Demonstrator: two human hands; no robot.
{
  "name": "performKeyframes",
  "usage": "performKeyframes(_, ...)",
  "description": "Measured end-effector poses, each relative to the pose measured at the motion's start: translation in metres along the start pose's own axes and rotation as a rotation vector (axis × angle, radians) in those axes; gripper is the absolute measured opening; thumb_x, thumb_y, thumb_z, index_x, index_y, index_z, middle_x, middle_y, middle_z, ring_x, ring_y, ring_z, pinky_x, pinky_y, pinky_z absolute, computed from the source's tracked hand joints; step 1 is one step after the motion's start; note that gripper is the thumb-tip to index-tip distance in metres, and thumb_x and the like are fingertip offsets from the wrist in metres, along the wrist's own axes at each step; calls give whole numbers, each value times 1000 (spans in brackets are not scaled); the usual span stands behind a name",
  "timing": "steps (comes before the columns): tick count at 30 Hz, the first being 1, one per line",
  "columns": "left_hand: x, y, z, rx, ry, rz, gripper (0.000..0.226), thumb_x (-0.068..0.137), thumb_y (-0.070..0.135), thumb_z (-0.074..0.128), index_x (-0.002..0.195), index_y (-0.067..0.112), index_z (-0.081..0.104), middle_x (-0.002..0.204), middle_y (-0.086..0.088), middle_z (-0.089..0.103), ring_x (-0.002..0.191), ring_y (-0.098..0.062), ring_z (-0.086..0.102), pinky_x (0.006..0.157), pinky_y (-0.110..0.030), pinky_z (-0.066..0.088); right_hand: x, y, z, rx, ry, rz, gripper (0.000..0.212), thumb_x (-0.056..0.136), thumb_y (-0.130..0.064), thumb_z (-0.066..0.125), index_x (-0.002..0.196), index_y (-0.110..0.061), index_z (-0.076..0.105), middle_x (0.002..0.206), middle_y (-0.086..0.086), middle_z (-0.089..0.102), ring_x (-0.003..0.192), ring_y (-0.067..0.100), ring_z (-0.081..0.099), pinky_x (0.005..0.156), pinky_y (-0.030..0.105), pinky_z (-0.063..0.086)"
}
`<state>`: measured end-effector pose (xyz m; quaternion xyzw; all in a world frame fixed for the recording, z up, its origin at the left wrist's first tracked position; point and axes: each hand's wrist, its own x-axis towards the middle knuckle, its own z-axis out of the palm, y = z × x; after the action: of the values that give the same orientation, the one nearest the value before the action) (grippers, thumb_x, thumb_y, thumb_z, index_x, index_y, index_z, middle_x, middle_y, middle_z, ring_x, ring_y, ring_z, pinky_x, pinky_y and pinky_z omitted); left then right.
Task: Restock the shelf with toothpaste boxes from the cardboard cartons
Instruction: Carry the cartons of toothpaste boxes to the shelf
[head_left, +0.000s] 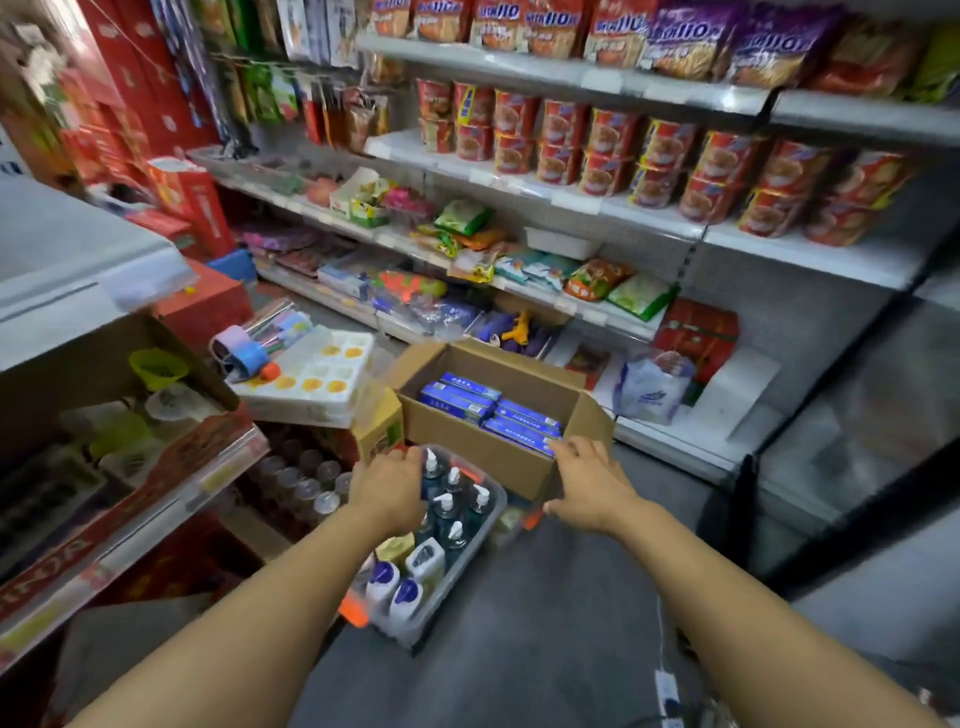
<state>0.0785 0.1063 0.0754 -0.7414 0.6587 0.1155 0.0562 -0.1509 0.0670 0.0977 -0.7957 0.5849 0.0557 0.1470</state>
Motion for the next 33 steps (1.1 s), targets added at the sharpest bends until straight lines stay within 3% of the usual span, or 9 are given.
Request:
performKeyframes(7, 103, 32, -12, 3, -29, 19, 44, 88, 39, 54, 122, 16, 39, 127, -7, 50, 118, -27, 49, 94, -41, 39, 88, 57, -22, 43, -47, 62, 82, 81, -39, 65, 146, -16, 19, 151, 7, 19, 138, 29, 18, 111, 41, 26)
performKeyframes(10, 147, 48, -17, -3, -31, -13, 45, 91, 40, 49, 126, 14, 37, 127, -8, 50, 118, -27, 49, 95, -41, 37, 139, 88, -33, 39, -49, 30, 83, 81, -36, 64, 147, -16, 18, 150, 8, 20, 137, 29, 19, 112, 38, 26)
performKeyframes(20, 275, 119, -8, -93, -85, -324, 52, 87, 35, 54, 132, 17, 34, 130, -7, 49, 122, -28, 48, 97, -42, 36, 324, 185, -72, -95, -145, -212, 80, 82, -36, 64, 145, -15, 19, 143, 10, 26, 134, 31, 23, 107, 39, 31)
performKeyframes(28, 313, 128, 25, -204, -169, -542, 44, 88, 39, 50, 125, 18, 39, 129, -5, 51, 120, -27, 49, 93, -39, 38, 426, 189, -69, -139, -291, -349, 83, 82, -24, 61, 149, -15, 13, 149, 11, 19, 139, 33, 17, 114, 40, 23)
performKeyframes(33, 350, 117, 52, -285, -221, -623, 48, 89, 38, 50, 130, 18, 36, 132, -7, 50, 121, -28, 49, 93, -38, 38, 481, 179, -51, -144, -343, -380, 85, 84, -26, 63, 149, -15, 11, 149, 11, 20, 138, 34, 18, 114, 40, 22)
